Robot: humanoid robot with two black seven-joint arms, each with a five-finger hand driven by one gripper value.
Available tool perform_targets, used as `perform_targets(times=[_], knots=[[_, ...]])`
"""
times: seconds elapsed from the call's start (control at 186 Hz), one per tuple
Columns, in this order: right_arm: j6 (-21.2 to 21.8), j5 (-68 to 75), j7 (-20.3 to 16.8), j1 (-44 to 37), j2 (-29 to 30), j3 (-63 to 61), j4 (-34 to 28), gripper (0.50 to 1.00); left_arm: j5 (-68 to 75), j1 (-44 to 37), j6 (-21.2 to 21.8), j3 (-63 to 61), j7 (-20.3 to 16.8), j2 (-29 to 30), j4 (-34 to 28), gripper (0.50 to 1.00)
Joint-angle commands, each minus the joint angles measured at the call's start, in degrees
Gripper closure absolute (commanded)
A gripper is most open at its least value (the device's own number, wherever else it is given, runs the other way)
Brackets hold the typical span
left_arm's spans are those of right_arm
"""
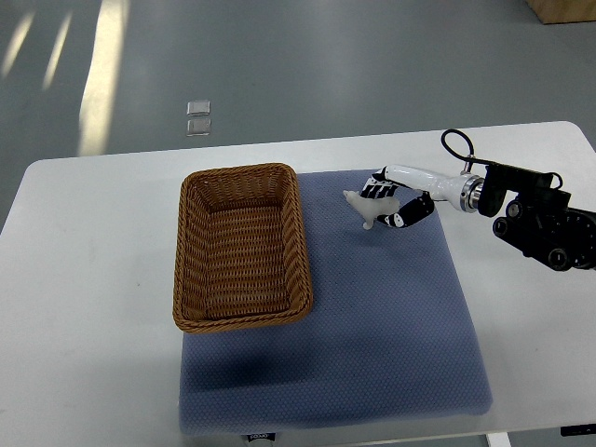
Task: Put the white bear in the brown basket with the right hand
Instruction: 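Lift the held bear and carry it over the brown wicker basket, then lower the bear into the basket and open the right hand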
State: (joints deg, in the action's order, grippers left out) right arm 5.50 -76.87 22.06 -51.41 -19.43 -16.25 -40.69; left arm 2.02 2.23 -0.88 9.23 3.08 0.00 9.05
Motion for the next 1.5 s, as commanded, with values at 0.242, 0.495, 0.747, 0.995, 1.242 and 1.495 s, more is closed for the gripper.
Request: perform_targets(times=[0.242,0.495,0.747,0.995,1.242,1.495], knots=[[-1.19,0.05,0.09,-0.01,0.0,0.17,-0.09,1.0,0.0,-0.04,0.0,0.0,0.0,0.0,0.0,0.5],[-2.07,0.58,0.7,-2.73,-0.96,-0.27,-0.97,1.0,0.0,-0.04,0.0,0.0,0.0,0.0,0.0,0.5],[-1.28,0.66,0.61,-10.12,-1.14,0.08,-6.6,1.0,0.0,-0.04,0.0,0.0,0.0,0.0,0.0,0.5],[0.65,-0.3,0.35,-17.06,2.46,3.06,-10.2,1.0,0.0,-0.04,0.0,0.0,0.0,0.0,0.0,0.5],[0.66,-1.53,0.35,-19.26,10.2,9.92,-9.94,1.0,0.0,0.05,0.0,0.0,0.0,0.0,0.0,0.5],[0.57,-3.03,0.35,-18.99,14.95,13.88,-8.0,0.989,0.0,-0.04,0.0,0.0,0.0,0.0,0.0,0.5]])
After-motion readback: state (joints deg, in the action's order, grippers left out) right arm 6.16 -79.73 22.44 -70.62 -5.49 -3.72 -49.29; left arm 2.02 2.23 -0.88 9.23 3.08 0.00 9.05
